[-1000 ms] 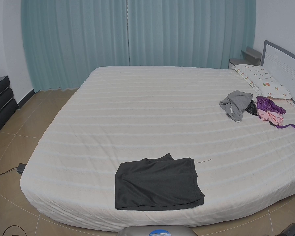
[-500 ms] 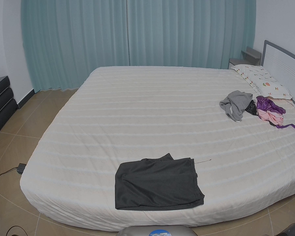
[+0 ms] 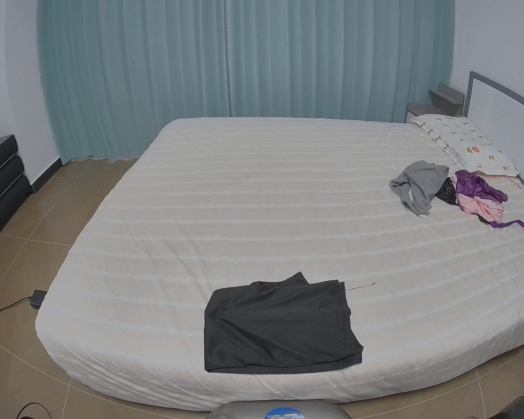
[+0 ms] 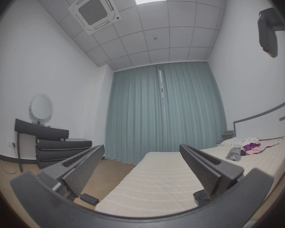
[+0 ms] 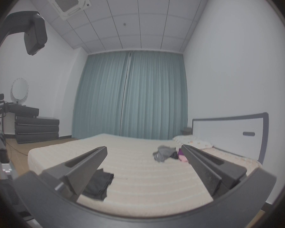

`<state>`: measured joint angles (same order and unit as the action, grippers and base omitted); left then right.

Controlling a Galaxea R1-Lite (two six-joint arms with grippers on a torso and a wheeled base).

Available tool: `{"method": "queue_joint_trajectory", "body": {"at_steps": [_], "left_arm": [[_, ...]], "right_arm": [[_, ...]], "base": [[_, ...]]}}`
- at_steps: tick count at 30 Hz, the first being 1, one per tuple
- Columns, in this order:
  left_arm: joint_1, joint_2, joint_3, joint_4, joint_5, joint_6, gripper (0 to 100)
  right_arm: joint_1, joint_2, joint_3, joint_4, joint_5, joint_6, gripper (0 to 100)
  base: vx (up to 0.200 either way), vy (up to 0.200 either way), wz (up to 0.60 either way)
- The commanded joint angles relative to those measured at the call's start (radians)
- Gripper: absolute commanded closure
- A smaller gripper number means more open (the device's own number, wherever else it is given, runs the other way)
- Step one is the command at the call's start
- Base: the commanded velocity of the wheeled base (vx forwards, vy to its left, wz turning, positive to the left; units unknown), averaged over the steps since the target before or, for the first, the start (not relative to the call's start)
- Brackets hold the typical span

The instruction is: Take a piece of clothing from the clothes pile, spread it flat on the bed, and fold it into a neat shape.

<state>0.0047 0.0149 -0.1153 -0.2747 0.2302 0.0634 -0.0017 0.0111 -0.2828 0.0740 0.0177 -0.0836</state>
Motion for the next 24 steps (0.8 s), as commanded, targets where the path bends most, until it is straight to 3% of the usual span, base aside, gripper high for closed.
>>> {"method": "queue_joint_trajectory", "body": {"at_steps": [1,5,8,16,24], "left_arm": [[-0.002,-0.007,0.115,-0.058,-0.143,-0.008,0],[-0.002,-0.007,0.115,0.129,-0.166,-0.008,0],[-0.002,-0.007,0.115,0.209,-0.166,-0.014,0],[-0.002,-0.007,0.112,0.293,-0.233,-0.065,0],[-0.002,-0.009,0.115,0.276,-0.238,-0.063,0]], "right_arm": [[-0.001,-0.011,0.281,-0.283,-0.019,-0.044,0],[-0.001,-0.011,0.277,-0.115,-0.079,-0.025,0],[-0.001,-0.011,0.281,-0.131,-0.082,-0.001,0],[-0.001,-0.011,0.283,-0.128,-0.084,0.128,0],[-0.001,-0.011,0.283,-0.128,-0.084,0.137,0]], "base": [[0.0,0.0,0.0],[0.0,0.0,0.0],[0.0,0.0,0.0],[0.0,0.0,0.0],[0.0,0.0,0.0]]}}
